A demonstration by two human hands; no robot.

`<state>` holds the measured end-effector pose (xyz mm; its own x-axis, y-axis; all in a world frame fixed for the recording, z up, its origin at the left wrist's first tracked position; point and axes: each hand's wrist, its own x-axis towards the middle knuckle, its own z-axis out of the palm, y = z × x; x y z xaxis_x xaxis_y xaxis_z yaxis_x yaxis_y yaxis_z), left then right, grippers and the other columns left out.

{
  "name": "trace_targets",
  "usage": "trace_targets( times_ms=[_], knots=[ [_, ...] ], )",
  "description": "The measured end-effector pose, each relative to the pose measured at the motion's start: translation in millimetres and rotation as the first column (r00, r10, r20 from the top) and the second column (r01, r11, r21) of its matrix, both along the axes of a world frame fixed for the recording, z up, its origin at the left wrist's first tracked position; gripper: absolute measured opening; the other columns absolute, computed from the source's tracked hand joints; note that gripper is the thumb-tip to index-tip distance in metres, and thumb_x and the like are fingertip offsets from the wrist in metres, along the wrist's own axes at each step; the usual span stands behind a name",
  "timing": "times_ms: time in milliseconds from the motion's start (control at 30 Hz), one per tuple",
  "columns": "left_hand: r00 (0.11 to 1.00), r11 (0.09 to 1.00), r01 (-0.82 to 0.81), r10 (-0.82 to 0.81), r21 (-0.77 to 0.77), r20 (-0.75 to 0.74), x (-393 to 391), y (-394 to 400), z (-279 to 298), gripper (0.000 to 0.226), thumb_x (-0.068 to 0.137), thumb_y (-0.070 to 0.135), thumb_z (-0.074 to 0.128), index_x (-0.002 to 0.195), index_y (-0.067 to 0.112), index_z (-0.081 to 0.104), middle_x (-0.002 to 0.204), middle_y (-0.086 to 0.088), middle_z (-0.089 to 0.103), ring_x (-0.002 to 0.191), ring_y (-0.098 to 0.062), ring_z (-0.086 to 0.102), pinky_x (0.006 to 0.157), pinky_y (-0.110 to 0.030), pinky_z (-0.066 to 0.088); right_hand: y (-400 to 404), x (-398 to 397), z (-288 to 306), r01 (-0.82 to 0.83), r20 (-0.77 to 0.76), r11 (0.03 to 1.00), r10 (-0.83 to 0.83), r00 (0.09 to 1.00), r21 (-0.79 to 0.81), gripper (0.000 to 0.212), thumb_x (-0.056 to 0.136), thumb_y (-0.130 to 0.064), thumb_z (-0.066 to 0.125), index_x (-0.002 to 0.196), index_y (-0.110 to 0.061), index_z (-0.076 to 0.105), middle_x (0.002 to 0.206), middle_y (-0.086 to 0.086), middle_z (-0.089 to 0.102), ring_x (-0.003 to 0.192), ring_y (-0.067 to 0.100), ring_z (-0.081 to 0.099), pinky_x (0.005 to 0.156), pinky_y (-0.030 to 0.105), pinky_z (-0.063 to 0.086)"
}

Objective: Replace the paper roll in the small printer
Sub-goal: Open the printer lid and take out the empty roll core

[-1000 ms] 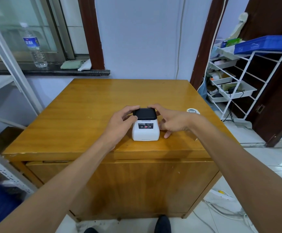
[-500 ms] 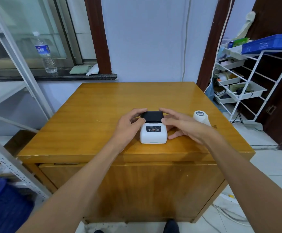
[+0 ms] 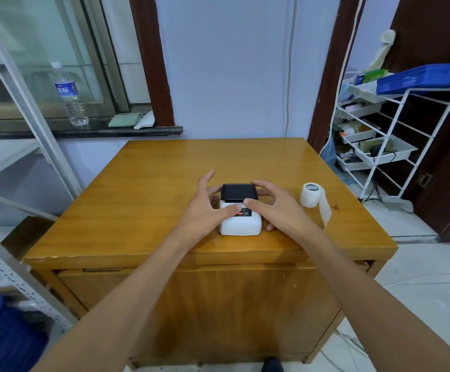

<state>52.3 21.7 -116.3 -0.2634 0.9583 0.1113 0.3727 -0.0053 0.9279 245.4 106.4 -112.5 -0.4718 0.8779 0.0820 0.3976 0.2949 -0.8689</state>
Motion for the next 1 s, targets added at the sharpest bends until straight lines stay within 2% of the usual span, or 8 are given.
trace_targets(
  times_ms=[100, 200, 333, 467, 533, 767, 867, 1000],
  knots=[
    [1.0, 1.0, 0.001, -0.001, 0.002, -0.026, 0, 1, 0, 0.112, 0.079, 0.043, 0.089, 0.164, 0.039, 0.016, 0.159, 0.001, 0.05, 0.143, -0.019, 0.049, 0.117, -0.041, 0.042, -1, -1, -3, 0.038, 0.005, 0.998, -0.039, 0.999, 0.054, 0.065, 0.093, -0.052, 0.071, 0.153, -0.038, 0.048, 0.139, -0.013, 0.06, 0.079, 0.014, 0.073, 0.052, 0.026, 0.06],
    [1.0, 1.0, 0.004, -0.004, 0.005, -0.022, -1, 1, 0, 0.113, 0.078, 0.041, 0.09, 0.164, 0.038, 0.017, 0.158, 0.001, 0.051, 0.142, -0.018, 0.049, 0.116, -0.039, 0.043, -3, -2, -4, 0.061, 0.009, 0.994, -0.062, 0.998, 0.087, 0.064, 0.093, -0.052, 0.07, 0.151, -0.037, 0.05, 0.138, -0.015, 0.061, 0.068, 0.011, 0.068, 0.049, 0.024, 0.056],
    [1.0, 1.0, 0.014, -0.014, 0.021, 0.0, 0, 1, 0, 0.11, 0.079, 0.037, 0.09, 0.164, 0.035, 0.02, 0.157, 0.0, 0.052, 0.136, -0.014, 0.05, 0.108, -0.031, 0.042, -3, -4, -2, 0.073, 0.043, 0.993, -0.078, 0.996, 0.098, 0.062, 0.094, -0.054, 0.068, 0.151, -0.038, 0.05, 0.133, -0.016, 0.062, 0.075, 0.013, 0.069, 0.048, 0.023, 0.055],
    [1.0, 1.0, 0.0, 0.0, 0.024, 0.018, 0, 2, 1, 0.109, 0.078, 0.036, 0.091, 0.163, 0.034, 0.022, 0.156, 0.001, 0.053, 0.136, -0.016, 0.052, 0.106, -0.031, 0.043, -6, -8, -1, 0.115, 0.105, 0.982, -0.131, 0.986, 0.151, 0.058, 0.096, -0.063, 0.058, 0.149, -0.04, 0.049, 0.128, -0.016, 0.065, 0.079, 0.012, 0.069, 0.058, 0.029, 0.057],
    [1.0, 1.0, 0.0, -0.001, 0.027, 0.028, 0, 1, 1, 0.109, 0.078, 0.036, 0.091, 0.163, 0.033, 0.023, 0.155, 0.002, 0.054, 0.135, -0.016, 0.053, 0.105, -0.031, 0.044, -6, -10, 0, 0.132, 0.098, 0.981, -0.146, 0.984, 0.143, 0.057, 0.097, -0.067, 0.053, 0.147, -0.041, 0.051, 0.126, -0.015, 0.067, 0.081, 0.01, 0.068, 0.058, 0.028, 0.054],
    [0.999, 1.0, -0.012, 0.011, 0.016, 0.046, 0, 3, 1, 0.109, 0.076, 0.034, 0.093, 0.162, 0.031, 0.026, 0.152, -0.002, 0.056, 0.136, -0.016, 0.055, 0.105, -0.031, 0.045, 2, -17, 11, 0.156, 0.046, 0.985, -0.16, 0.986, 0.071, 0.063, 0.094, -0.079, 0.044, 0.132, -0.031, 0.061, 0.087, -0.005, 0.071, 0.065, 0.015, 0.067, 0.05, 0.033, 0.056],
    [0.999, 1.0, -0.01, 0.01, 0.014, 0.046, 0, 3, 0, 0.109, 0.076, 0.033, 0.093, 0.162, 0.03, 0.026, 0.151, -0.001, 0.058, 0.136, -0.016, 0.055, 0.106, -0.032, 0.045, 7, -23, 12, 0.19, 0.087, 0.979, -0.197, 0.977, 0.081, 0.076, 0.087, -0.089, 0.037, 0.124, -0.028, 0.064, 0.078, -0.001, 0.071, 0.068, 0.019, 0.071, 0.06, 0.041, 0.063],
    [0.999, 1.0, 0.004, -0.005, 0.021, 0.042, -1, 3, -1, 0.106, 0.077, 0.033, 0.092, 0.161, 0.034, 0.028, 0.149, 0.0, 0.06, 0.137, -0.016, 0.055, 0.108, -0.033, 0.045, 16, -30, 13, 0.213, 0.138, 0.97, -0.229, 0.964, 0.12, 0.092, 0.078, -0.099, 0.024, 0.112, -0.025, 0.067, 0.088, 0.001, 0.074, 0.081, 0.023, 0.073, 0.079, 0.054, 0.064]
  ],
)
